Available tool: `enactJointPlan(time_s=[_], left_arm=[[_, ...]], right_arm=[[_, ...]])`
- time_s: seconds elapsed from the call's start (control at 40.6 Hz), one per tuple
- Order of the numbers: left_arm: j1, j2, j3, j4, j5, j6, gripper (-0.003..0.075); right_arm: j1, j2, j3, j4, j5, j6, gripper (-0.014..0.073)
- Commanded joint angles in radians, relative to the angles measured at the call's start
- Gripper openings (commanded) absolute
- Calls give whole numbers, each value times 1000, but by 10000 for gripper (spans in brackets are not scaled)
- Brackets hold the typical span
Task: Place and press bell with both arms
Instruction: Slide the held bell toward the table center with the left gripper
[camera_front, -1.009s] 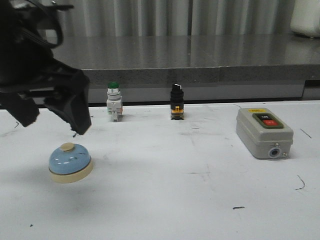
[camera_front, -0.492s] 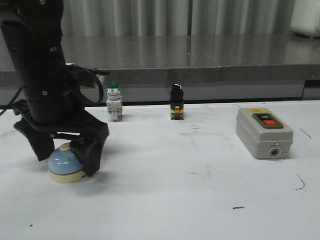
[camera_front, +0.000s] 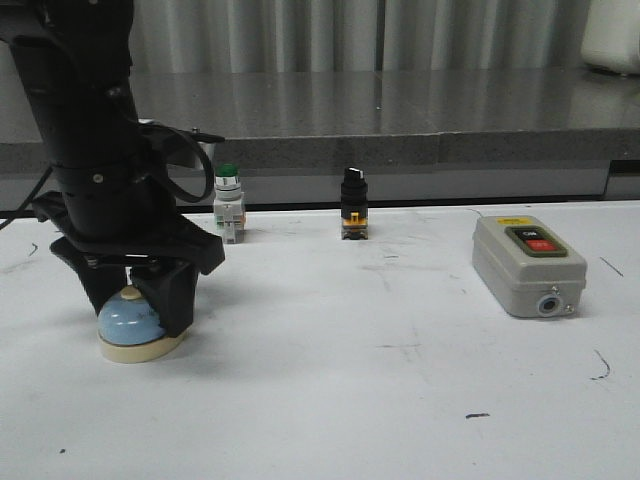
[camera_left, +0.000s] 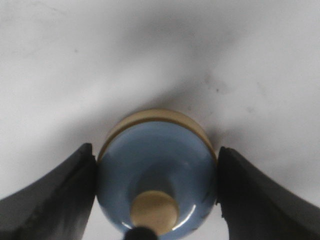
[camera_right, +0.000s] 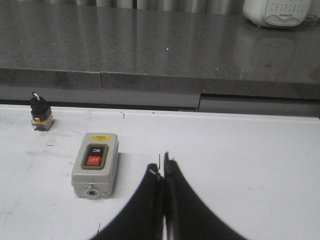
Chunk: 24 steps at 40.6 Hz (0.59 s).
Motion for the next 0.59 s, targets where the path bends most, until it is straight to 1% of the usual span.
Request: enactJointPlan(time_s=[0.0,0.197,0.344,0.443,0.566], left_arm=[[-13,-44,-61,5,-17,5,209],[-50,1,-188,-58,-4,43,209],[-109,63,-268,-79,-4,53,209],[-143,100,-312,-77,26,53,209],[-157,131,-332,-69,80,48,213]], right_arm=[[-8,18,-33,3,-87,-1,-69],[-8,18,-33,3,-88,-1,-69],[-8,18,-33,3,-88,-1,-69],[-8,18,-33,3,-88,-1,-69],[-8,18,-33,3,-89,-1,-69]])
